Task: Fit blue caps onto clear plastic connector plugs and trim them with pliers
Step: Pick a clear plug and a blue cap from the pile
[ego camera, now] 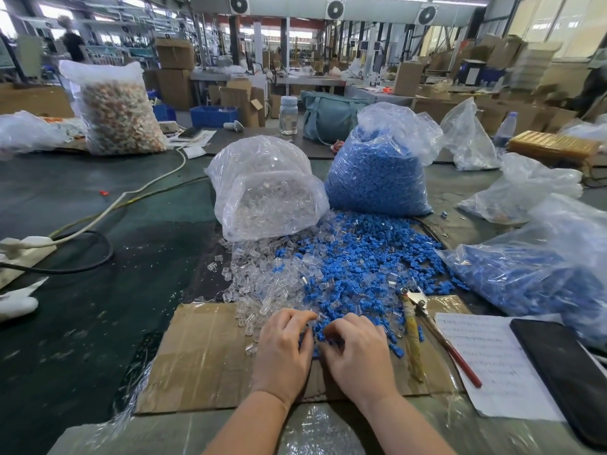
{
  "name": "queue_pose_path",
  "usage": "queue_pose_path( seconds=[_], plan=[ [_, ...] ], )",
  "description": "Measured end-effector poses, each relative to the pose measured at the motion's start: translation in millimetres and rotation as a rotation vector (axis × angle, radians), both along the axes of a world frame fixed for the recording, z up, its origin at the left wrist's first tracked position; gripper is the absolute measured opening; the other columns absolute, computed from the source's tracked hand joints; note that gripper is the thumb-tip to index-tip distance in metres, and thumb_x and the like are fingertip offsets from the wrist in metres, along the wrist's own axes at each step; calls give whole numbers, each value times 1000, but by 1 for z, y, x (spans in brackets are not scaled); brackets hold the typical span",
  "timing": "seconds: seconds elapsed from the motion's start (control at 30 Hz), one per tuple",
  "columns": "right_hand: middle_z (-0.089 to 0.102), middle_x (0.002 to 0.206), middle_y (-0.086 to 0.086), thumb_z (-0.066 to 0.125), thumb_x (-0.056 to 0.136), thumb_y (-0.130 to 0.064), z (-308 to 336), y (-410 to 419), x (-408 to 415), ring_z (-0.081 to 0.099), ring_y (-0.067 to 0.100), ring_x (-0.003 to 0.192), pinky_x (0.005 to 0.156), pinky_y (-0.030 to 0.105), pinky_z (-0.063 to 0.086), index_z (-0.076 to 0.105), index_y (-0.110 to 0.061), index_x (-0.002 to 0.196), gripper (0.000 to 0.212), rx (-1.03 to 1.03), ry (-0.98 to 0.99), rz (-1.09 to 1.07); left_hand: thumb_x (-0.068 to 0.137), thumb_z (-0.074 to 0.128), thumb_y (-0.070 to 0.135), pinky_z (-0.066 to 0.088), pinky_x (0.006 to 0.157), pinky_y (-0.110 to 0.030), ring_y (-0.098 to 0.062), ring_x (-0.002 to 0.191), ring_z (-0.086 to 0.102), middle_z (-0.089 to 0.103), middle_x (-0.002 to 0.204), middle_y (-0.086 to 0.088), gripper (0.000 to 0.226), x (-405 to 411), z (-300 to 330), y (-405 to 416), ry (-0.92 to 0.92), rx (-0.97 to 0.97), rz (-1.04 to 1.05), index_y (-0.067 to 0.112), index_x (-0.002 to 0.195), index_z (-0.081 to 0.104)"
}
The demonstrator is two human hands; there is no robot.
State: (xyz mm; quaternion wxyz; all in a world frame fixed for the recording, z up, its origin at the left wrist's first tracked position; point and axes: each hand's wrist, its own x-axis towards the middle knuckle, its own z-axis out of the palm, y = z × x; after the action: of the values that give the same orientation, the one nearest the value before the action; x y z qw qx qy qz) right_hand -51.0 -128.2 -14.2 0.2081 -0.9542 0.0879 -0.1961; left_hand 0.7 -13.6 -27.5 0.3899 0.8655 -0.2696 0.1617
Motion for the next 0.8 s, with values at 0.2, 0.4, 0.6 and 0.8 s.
queue_pose_path(
  seconds=[0.2,0.4,0.6,0.8],
  plan=[
    [57,96,-12,55,88,-46,-3,1,4,49,11,98,85,29,28,64,-29,94,20,-118,56,-23,84,62,1,47,76,-27,-15,82,54,56,89,0,22,0,2,0,14,-41,-19,11,102,69],
    [56,99,-12,45,96,-28,-4,-1,9,48,12,100,85,27,27,59,-29,96,14,-160,72,-52,87,58,0,44,81,-17,-10,86,53,50,94,8,30,1,1,1,51,-34,-25,13,112,67],
    [54,97,-10,46,96,-31,-5,-1,10,49,13,96,85,29,33,56,-25,96,12,-113,44,-75,91,53,8,39,81,-5,-2,88,51,51,99,11,39,1,-3,-1,121,-55,6,17,129,52],
    [54,81,-9,51,95,-22,-4,1,11,49,14,79,75,27,37,54,-22,88,7,0,-38,-80,88,58,7,42,83,-14,-3,88,54,61,98,7,32,0,-2,-1,108,-65,52,16,119,57]
  ],
)
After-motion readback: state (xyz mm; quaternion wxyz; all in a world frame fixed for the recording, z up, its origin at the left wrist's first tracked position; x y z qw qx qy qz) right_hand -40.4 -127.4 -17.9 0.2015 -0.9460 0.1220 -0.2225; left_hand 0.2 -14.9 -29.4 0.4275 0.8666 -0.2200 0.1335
